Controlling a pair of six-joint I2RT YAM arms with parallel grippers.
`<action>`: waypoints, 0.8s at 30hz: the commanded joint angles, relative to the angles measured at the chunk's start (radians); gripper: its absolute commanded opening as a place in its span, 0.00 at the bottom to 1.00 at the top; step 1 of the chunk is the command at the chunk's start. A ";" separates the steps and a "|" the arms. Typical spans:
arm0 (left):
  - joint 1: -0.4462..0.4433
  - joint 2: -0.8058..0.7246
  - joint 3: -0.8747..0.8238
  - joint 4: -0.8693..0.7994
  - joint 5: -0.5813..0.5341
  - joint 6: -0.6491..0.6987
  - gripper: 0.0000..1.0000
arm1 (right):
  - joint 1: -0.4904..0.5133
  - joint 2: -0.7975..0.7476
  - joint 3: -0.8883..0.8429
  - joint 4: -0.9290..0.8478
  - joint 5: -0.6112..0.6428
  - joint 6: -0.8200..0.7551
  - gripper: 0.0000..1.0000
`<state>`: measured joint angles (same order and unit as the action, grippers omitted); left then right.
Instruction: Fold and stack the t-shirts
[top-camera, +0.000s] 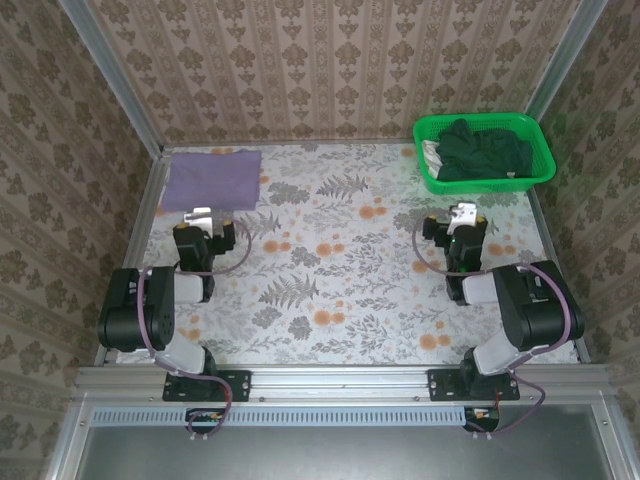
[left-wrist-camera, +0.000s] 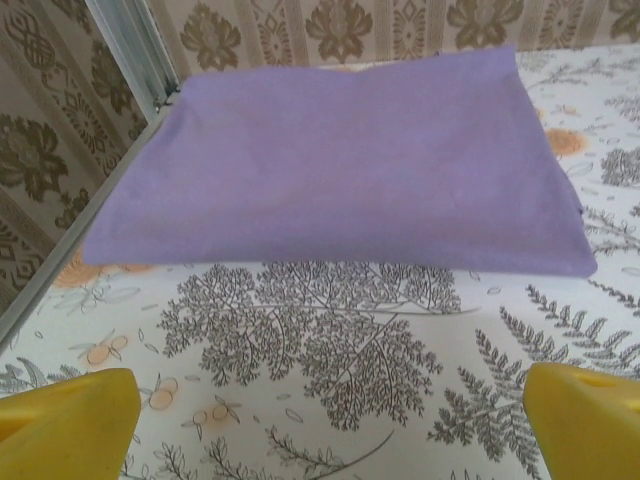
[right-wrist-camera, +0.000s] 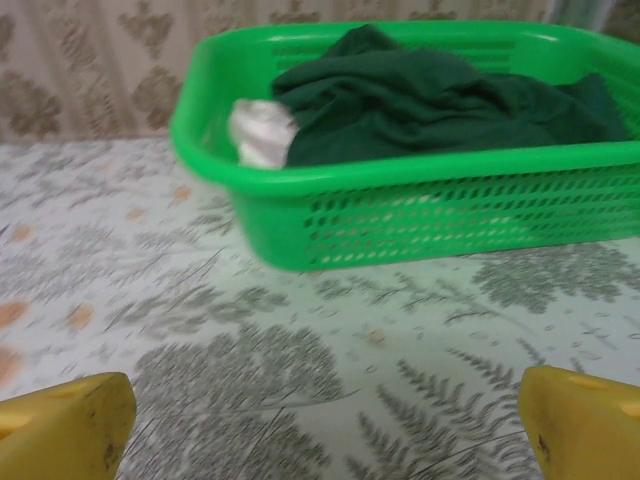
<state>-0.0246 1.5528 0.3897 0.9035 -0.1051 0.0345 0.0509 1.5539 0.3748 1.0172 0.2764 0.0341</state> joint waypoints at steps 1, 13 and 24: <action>0.000 -0.015 0.005 -0.027 -0.014 -0.010 1.00 | -0.009 -0.020 0.004 -0.103 -0.014 0.042 1.00; -0.011 -0.015 0.001 -0.016 -0.031 0.001 1.00 | -0.010 -0.022 -0.002 -0.092 -0.017 0.043 0.99; -0.013 -0.014 0.001 -0.016 -0.033 0.001 1.00 | -0.009 -0.023 -0.004 -0.091 -0.016 0.042 1.00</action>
<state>-0.0330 1.5528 0.3897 0.8845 -0.1280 0.0345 0.0399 1.5471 0.3759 0.9344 0.2756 0.0597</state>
